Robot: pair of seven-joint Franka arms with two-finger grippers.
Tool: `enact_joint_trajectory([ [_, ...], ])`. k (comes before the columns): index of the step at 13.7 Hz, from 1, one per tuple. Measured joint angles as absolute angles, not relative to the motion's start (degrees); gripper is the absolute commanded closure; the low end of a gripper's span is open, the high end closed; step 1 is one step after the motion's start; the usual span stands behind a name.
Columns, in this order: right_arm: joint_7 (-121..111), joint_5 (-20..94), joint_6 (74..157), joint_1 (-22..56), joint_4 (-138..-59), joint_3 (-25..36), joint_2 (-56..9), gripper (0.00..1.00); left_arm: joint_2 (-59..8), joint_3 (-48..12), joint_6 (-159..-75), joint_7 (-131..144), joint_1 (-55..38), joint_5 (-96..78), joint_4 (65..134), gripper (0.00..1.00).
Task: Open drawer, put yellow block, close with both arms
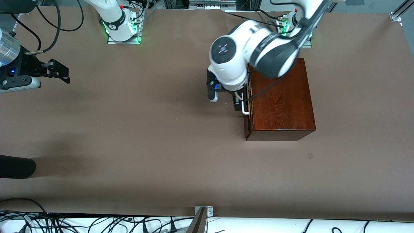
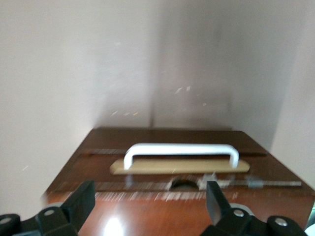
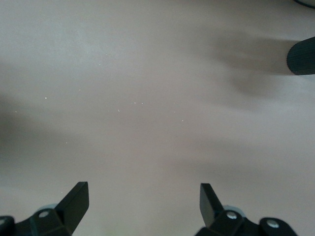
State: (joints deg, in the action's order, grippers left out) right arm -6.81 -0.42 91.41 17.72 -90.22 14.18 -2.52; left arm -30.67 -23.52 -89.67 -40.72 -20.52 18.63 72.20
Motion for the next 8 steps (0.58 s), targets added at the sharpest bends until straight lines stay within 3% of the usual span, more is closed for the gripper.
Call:
enact_joint_trajectory([
  [4,-6.81,-0.42,91.42,17.73,-90.22,14.17,-2.52,0.00,-23.83,-23.41,-88.49,-40.87,-13.40,17.57,71.45,0.00],
  [8,-6.81,-0.42,91.42,17.73,-90.22,14.17,-2.52,0.00,-21.77,-20.76,-85.00,-40.86,-5.53,13.02,70.79,0.00],
])
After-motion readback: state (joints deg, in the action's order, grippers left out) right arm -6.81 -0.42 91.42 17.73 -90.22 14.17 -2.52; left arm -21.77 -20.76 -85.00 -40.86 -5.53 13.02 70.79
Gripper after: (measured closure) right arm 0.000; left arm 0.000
